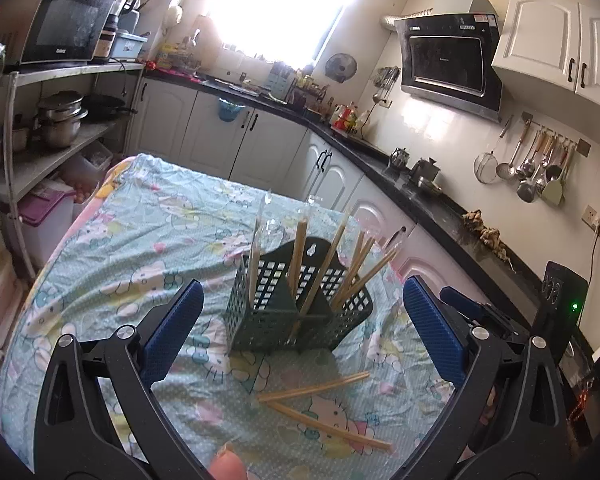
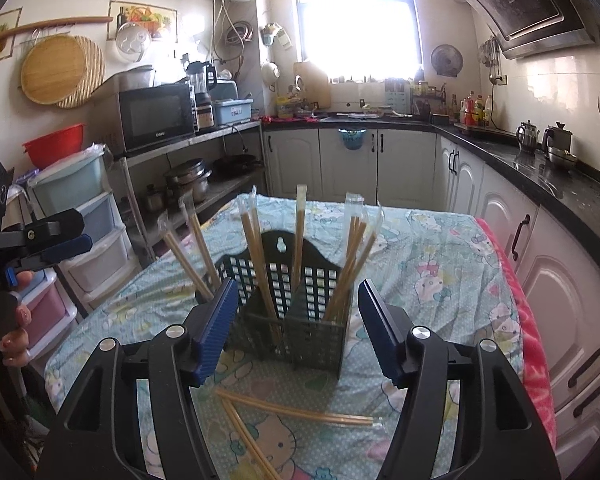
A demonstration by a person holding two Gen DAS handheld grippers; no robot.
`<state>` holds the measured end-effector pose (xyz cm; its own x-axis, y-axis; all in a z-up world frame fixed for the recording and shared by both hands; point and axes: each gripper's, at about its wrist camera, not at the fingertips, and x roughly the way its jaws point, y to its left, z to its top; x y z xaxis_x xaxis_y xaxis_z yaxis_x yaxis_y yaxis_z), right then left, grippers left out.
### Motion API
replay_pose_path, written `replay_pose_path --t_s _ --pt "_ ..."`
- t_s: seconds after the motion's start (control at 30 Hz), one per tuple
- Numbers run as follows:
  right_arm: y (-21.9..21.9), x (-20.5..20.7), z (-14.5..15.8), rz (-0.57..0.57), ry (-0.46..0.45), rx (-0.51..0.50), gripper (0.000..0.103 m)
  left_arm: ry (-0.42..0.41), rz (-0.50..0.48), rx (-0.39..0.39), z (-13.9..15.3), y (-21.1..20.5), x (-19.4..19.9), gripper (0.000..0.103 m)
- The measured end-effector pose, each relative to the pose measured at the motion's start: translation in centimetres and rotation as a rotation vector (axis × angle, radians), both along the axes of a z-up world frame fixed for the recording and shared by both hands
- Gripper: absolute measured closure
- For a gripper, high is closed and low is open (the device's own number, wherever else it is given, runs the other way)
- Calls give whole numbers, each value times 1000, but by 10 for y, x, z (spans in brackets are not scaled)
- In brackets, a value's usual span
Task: Organize utensils
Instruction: 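Pull both open tools back from the basket toward the loose chopsticks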
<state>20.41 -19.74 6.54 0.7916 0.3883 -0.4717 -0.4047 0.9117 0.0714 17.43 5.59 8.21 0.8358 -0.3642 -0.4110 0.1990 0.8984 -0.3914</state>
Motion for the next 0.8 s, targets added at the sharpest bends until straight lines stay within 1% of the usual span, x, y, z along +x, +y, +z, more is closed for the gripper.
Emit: replay_pose_path --t_s 0.4,0.63,0.8 --pt "-15 -14 -32 -12 71 -46 43 94 -17 21 -39 -7 -5 11" --pt "-19 -28 -53 15 112 -81 43 145 -35 59 -62 -16 -4 11" --pt "-19 -41 -70 48 140 -109 43 175 -42 74 -77 -20 -1 17"
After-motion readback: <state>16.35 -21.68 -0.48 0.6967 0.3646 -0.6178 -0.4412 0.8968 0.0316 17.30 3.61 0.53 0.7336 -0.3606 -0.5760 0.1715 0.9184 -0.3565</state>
